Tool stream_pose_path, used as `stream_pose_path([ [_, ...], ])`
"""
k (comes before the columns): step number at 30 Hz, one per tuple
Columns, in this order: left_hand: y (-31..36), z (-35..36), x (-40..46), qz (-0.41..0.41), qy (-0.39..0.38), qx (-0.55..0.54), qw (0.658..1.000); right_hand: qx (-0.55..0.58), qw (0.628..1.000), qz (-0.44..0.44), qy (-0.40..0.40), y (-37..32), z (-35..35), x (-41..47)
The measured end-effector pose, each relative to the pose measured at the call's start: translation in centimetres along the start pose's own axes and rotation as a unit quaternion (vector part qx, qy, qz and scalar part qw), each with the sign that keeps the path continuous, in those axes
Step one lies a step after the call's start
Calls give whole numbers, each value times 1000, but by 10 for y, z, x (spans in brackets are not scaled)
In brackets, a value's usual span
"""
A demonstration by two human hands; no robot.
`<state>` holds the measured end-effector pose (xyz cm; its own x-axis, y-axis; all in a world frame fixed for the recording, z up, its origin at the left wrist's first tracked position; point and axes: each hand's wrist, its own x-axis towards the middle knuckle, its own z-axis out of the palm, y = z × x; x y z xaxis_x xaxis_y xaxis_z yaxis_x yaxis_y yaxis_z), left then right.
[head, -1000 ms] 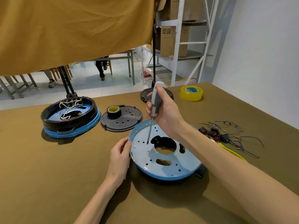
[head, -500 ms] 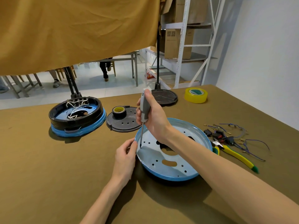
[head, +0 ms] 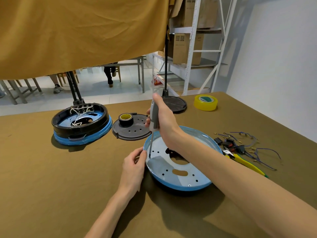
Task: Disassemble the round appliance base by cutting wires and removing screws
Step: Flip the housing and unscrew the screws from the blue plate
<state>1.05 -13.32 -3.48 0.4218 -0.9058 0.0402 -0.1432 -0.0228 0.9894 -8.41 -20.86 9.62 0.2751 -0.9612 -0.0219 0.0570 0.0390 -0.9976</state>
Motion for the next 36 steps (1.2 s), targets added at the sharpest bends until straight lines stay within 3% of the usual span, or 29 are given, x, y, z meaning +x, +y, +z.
stream_pose_path([
  [3, -1, -1, -2, 6, -1, 3, 1000, -150, 982, -111, 29, -16, -6, -7],
  [4, -1, -1, -2, 10, -3, 7, 1000, -243, 951, -184, 45, -18, -9, -9],
  [6, -3, 0, -3, 22, -14, 30, 999, -441, 845, -293, 77, -23, -15, -13],
  [8, -4, 2, -5, 32, -24, 58, 998, -562, 770, -291, 83, -37, -17, -13],
  [11, -5, 3, -5, 34, -25, 78, 996, -652, 723, -226, 32, -54, -15, -10],
  [18, -6, 2, -8, 42, -31, 68, 996, -658, 707, -217, -144, -74, -3, -8],
  [23, -7, 1, -6, 43, -24, 67, 997, -653, 716, -213, -125, -69, -6, -2],
  [27, -11, 4, -3, 46, -6, 87, 995, -728, 651, -205, -61, -65, -14, 2],
  [30, -12, 4, -2, 53, -2, 94, 994, -713, 664, -196, -111, -71, -19, 4],
  [36, -13, 3, -1, 58, -10, 86, 995, -675, 653, -259, -225, -77, -15, -3],
])
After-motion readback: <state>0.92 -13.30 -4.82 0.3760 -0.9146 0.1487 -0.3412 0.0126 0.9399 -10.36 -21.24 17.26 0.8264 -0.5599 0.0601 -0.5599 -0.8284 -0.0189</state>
